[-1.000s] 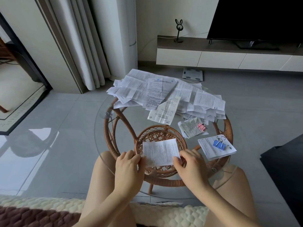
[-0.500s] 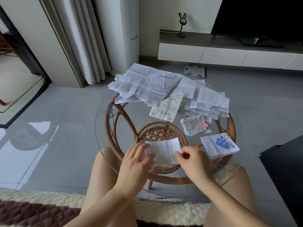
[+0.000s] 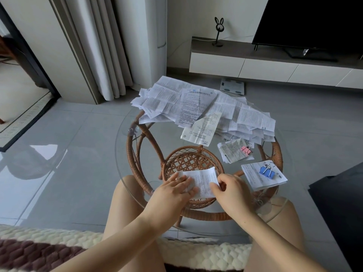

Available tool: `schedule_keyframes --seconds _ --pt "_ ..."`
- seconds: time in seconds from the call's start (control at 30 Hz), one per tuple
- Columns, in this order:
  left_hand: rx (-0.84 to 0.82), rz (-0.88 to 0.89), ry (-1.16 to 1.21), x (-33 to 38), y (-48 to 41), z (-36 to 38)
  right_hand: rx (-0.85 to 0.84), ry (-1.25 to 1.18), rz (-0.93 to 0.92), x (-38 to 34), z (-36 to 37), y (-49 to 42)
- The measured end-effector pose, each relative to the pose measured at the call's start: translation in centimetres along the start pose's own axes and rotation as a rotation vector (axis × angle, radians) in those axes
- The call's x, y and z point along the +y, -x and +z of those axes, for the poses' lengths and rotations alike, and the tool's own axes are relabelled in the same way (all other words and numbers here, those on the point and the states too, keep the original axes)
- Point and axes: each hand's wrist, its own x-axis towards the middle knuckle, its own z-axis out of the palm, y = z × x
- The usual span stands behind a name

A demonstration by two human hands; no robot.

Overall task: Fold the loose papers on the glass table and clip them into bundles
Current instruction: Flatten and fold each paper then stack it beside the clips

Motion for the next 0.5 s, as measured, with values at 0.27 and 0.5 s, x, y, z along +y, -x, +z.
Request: schedule_keyframes --seconds 0.27,0.5 --pt "-0.046 -0.046 0.141 -1.1 -0.2 -1.3 0.128 0.145 -0.062 -0.4 0.4 0.7" --pt "-0.089 -0.037 0.163 -1.7 -0.4 -1.6 0.001 0.281 -0.342 -2.5 2.8 1.5"
